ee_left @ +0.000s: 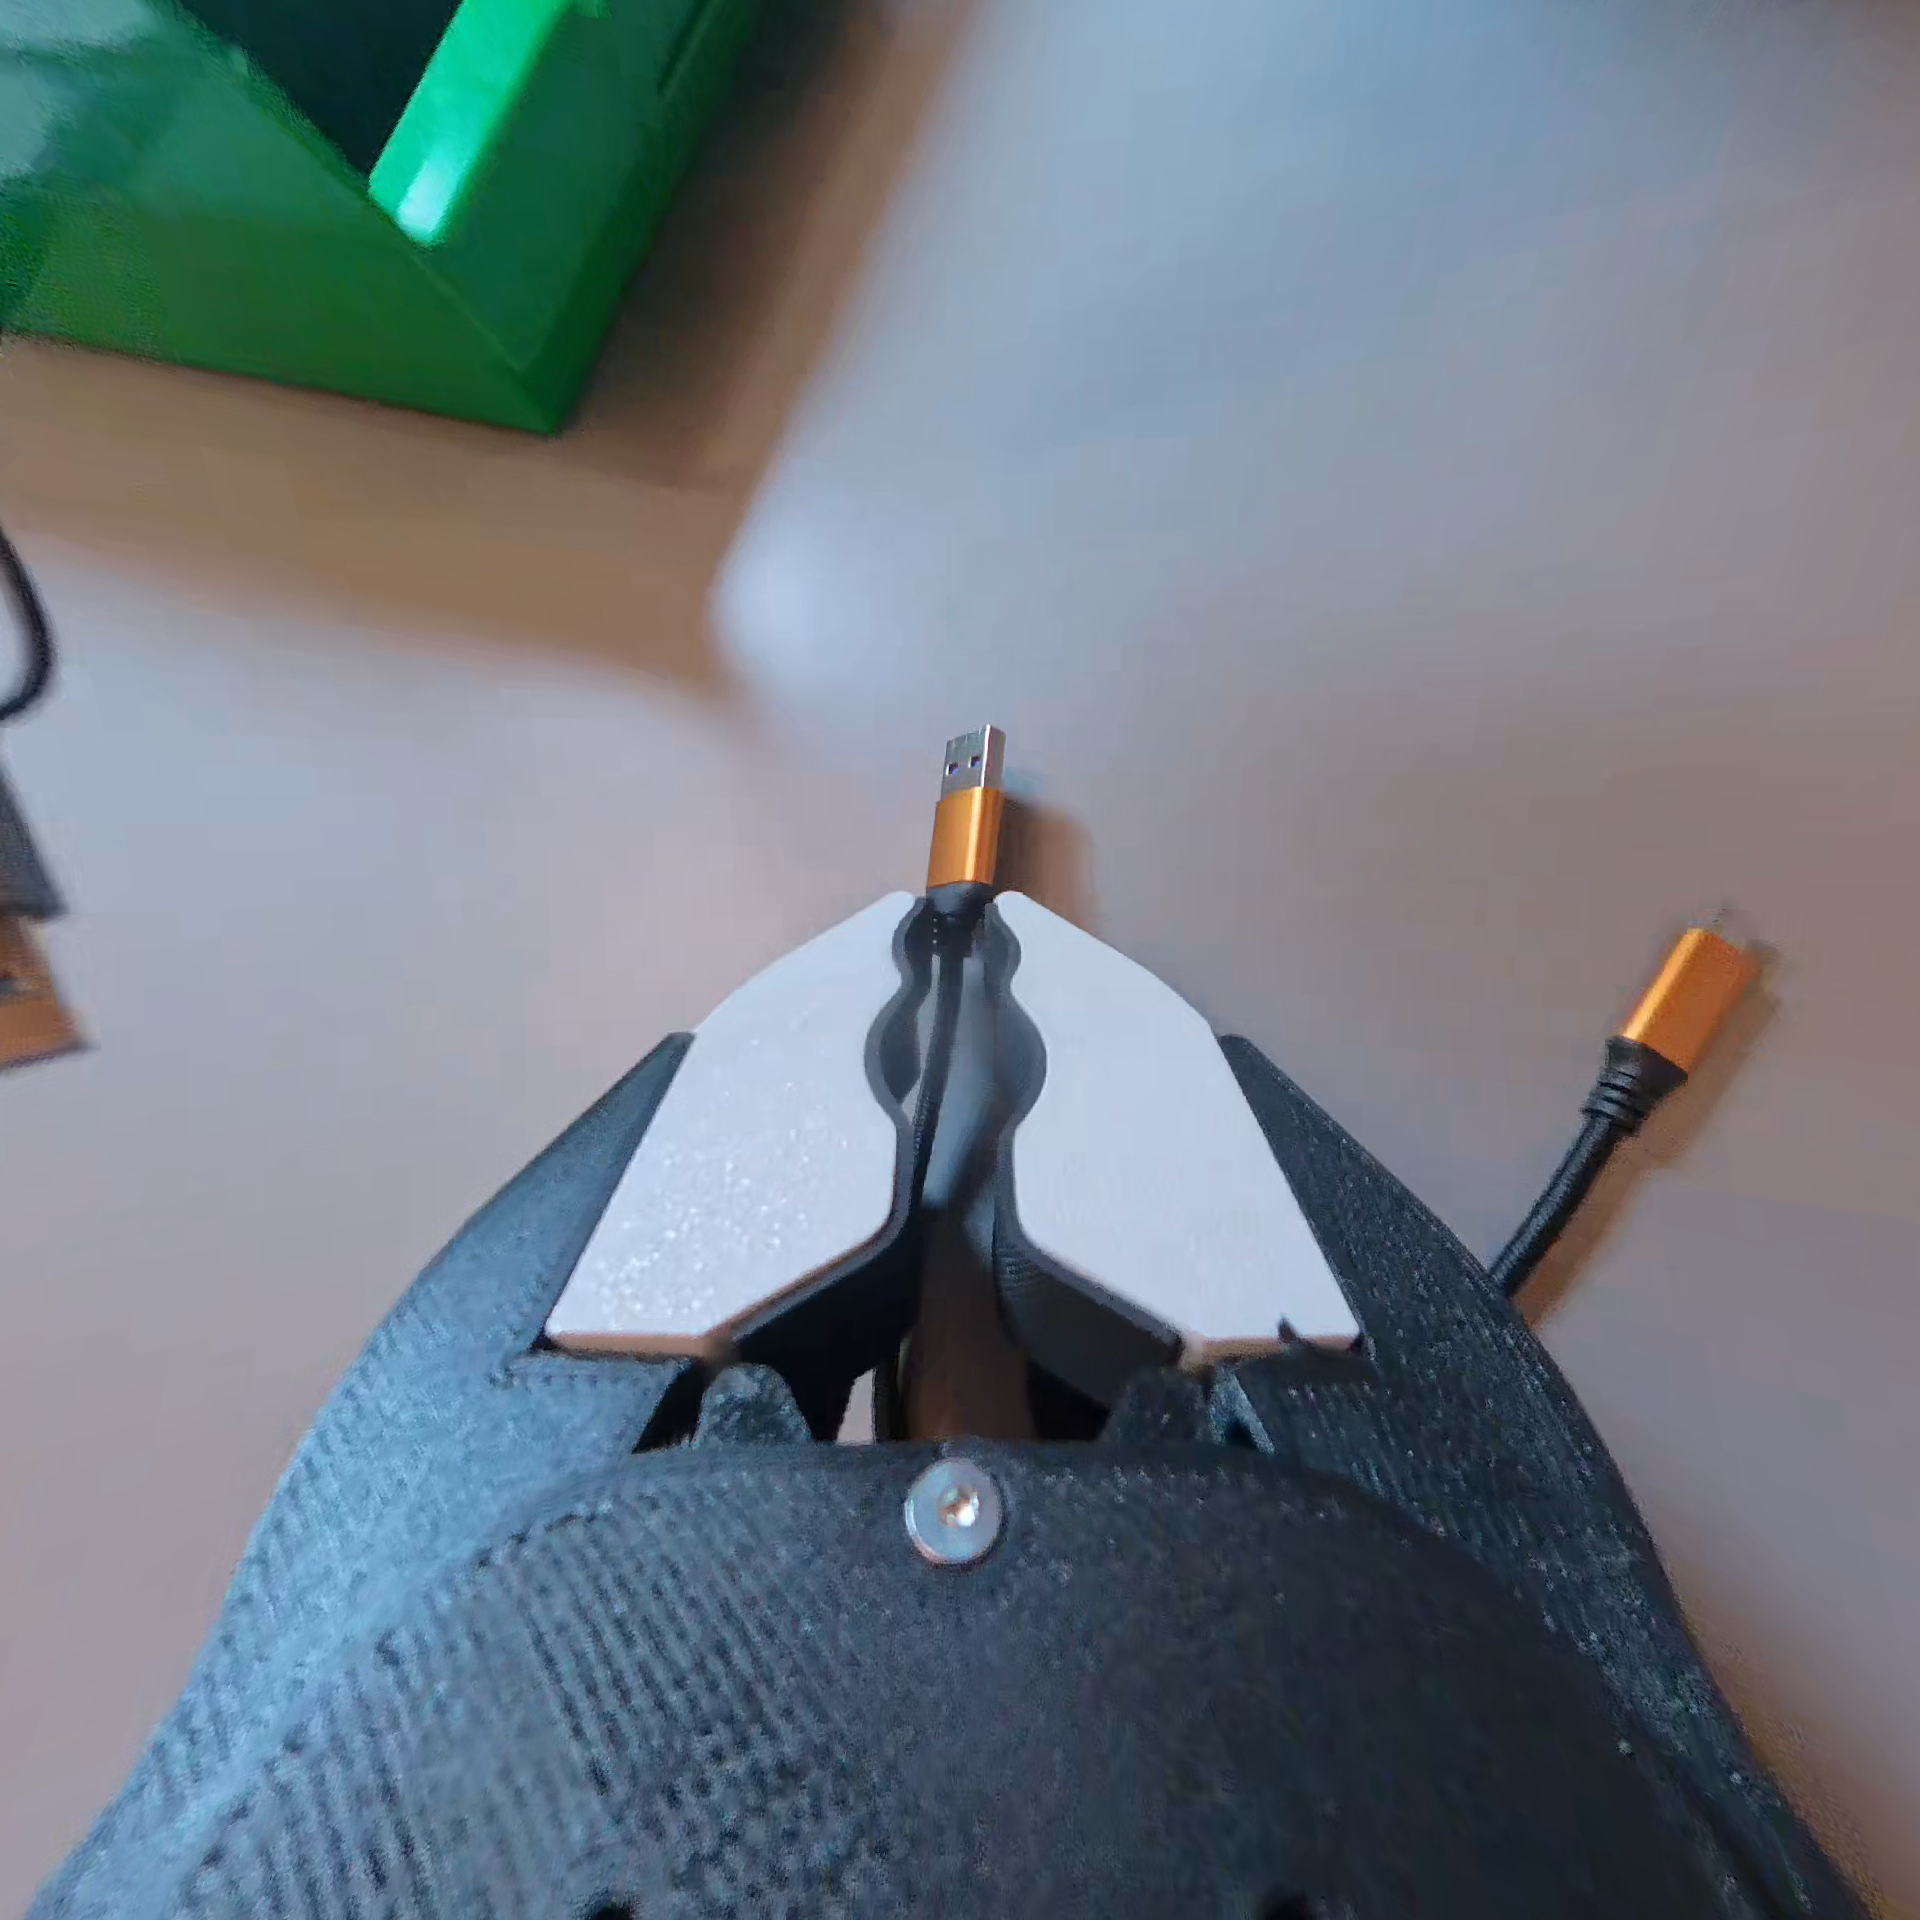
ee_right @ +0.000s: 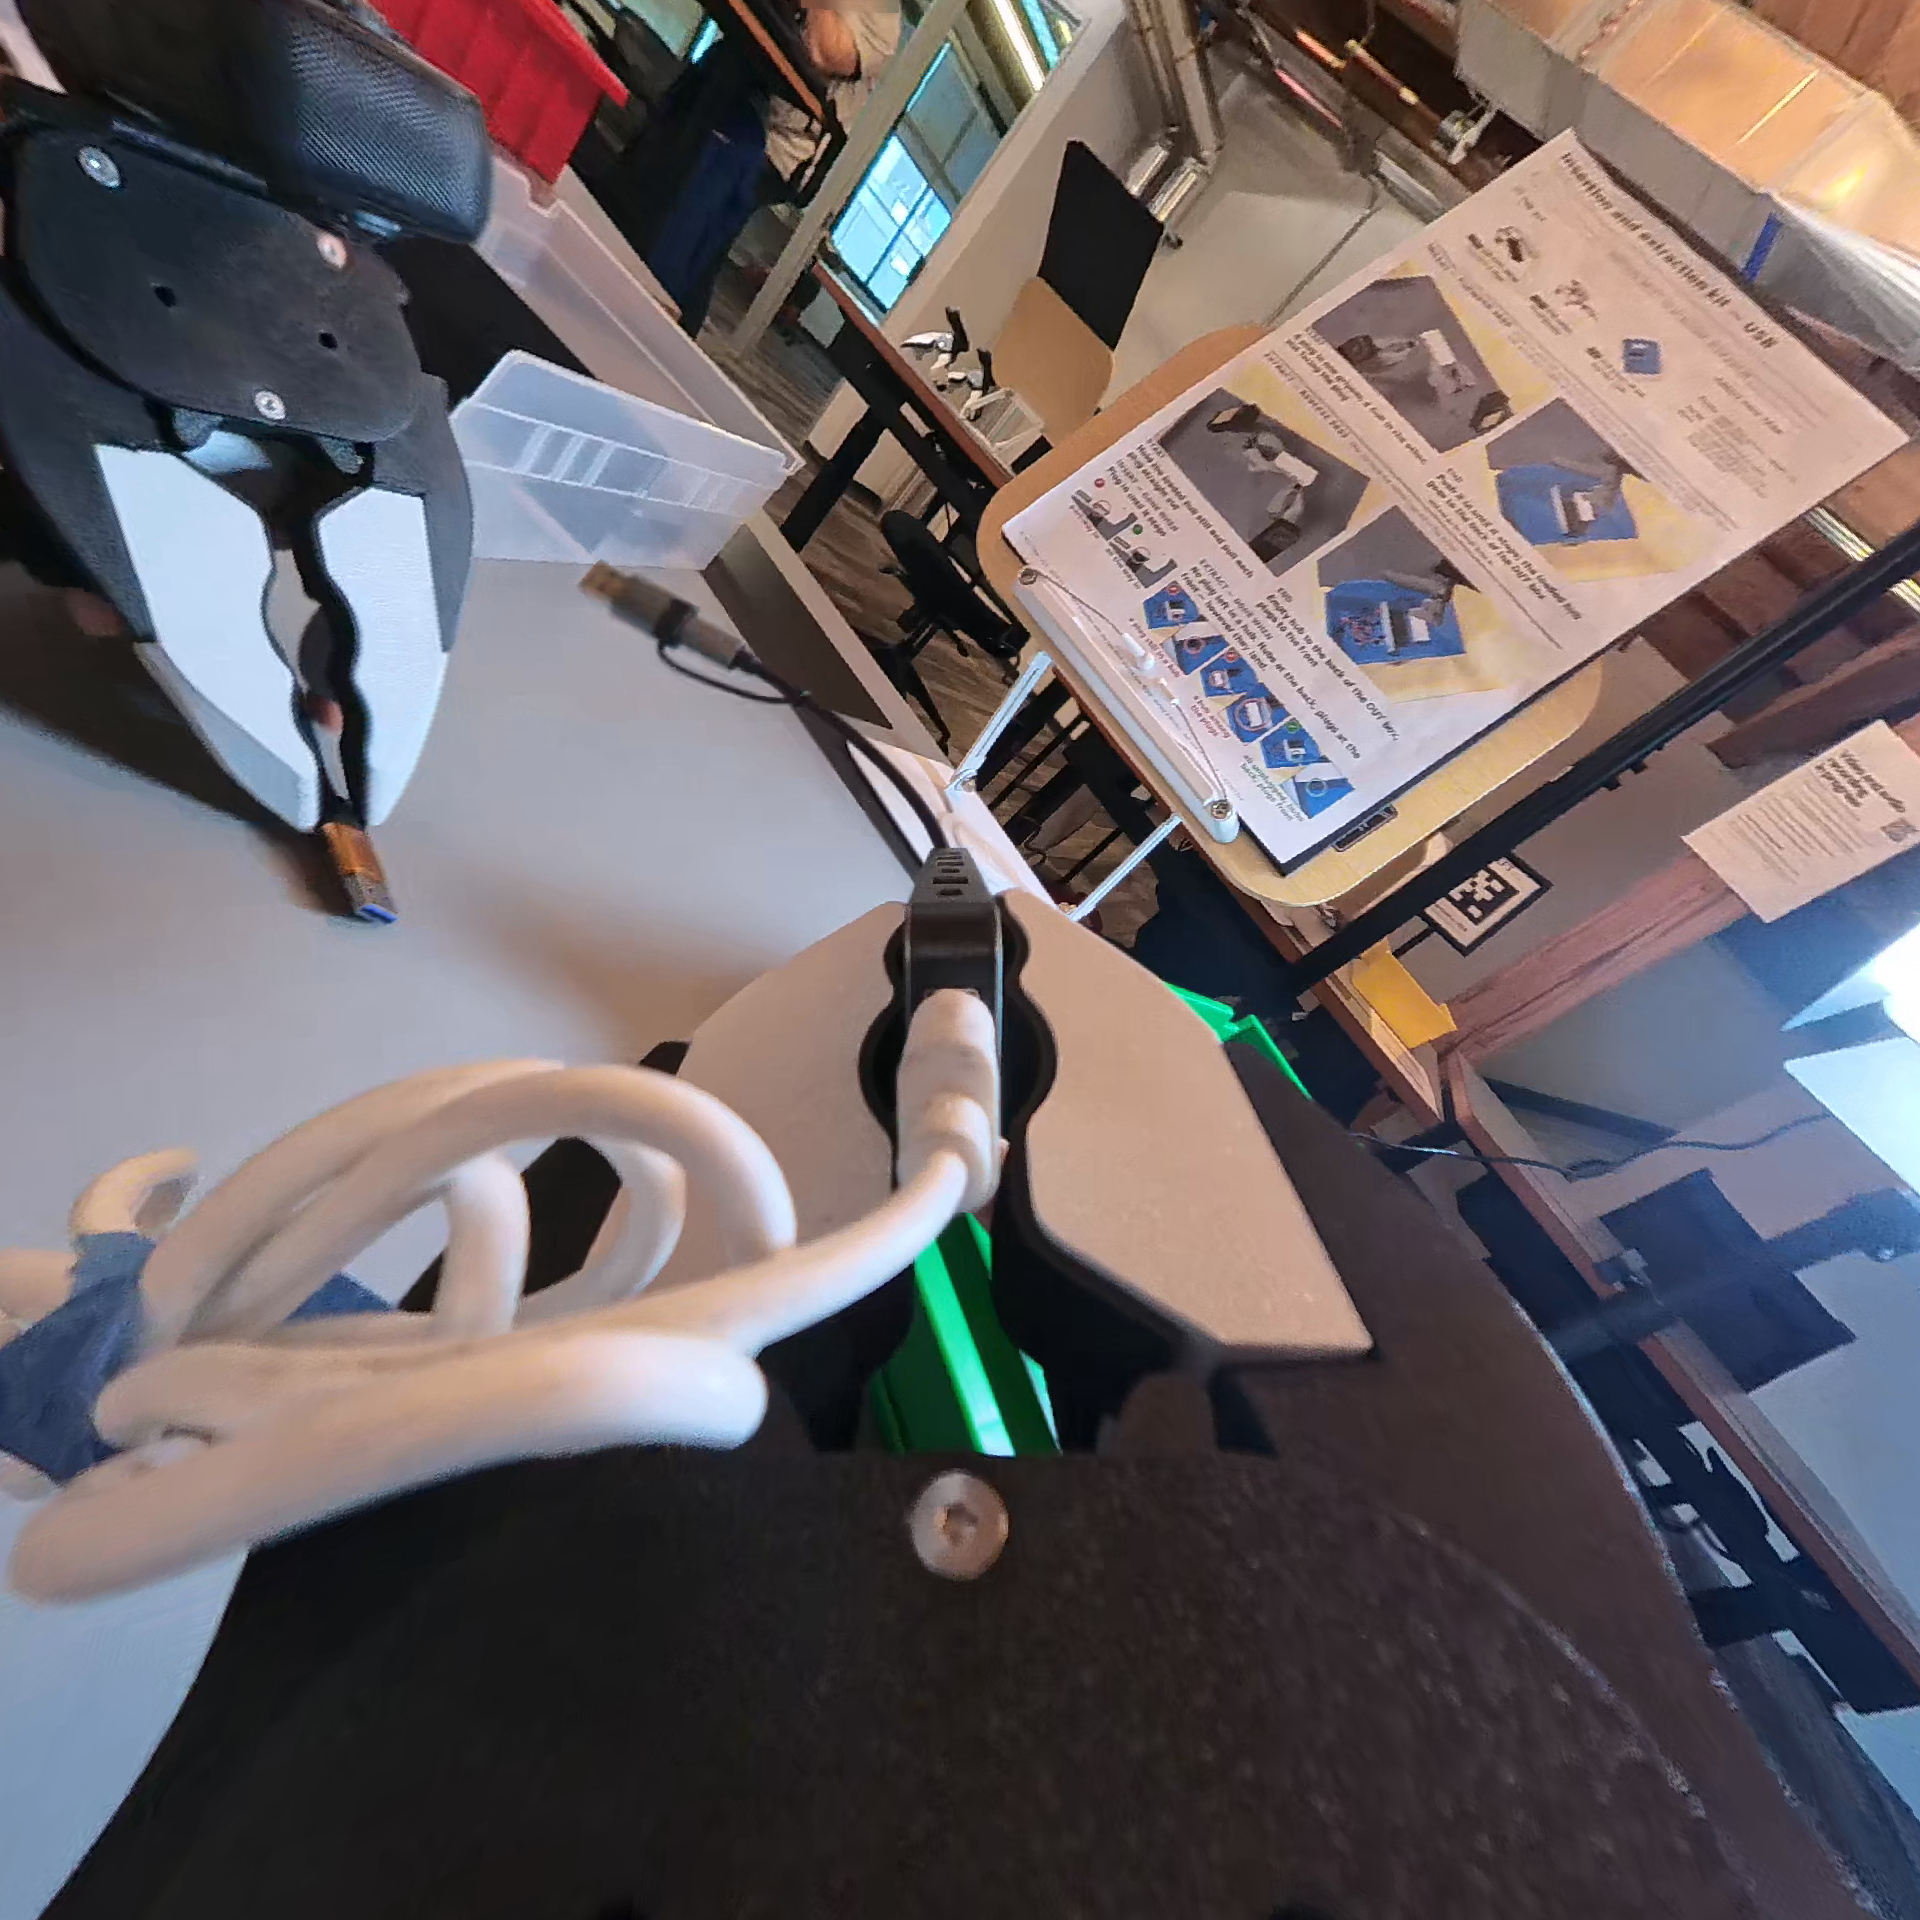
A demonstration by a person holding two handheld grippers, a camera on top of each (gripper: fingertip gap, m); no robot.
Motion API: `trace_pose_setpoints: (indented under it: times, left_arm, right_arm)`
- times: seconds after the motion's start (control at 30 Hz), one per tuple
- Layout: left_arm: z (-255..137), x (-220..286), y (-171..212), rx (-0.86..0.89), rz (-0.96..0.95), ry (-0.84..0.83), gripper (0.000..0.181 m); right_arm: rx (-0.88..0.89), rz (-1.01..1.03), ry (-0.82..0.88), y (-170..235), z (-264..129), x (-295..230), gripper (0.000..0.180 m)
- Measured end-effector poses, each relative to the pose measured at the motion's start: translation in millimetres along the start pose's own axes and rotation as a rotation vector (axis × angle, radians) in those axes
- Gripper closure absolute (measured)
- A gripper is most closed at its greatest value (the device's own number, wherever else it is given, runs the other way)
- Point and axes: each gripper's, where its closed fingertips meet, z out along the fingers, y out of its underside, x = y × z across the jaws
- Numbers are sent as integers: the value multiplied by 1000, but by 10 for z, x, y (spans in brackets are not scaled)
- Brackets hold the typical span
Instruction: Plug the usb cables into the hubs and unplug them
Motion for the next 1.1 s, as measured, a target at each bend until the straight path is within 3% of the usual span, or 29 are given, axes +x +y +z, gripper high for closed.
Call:
trace_pose_setpoints:
  times: [0.23,0.47,0.87,1.1]
  left_arm:
    - [-347,156,-527,376,-2,119,171]
    - [-480,149,-706,474,32,70,171]
    - [-421,19,-981,241,122,-203,172]
    - [-209,74,-1132,2,227,-145,173]
  right_arm:
    - [56,15,-7,-77,-63,21,168]
    - [57,1,-56,-66,-28,-109,167]
    - [16,-48,-112,33,83,-324,167]
    - [-94,-310,-103,133,183,-545,168]
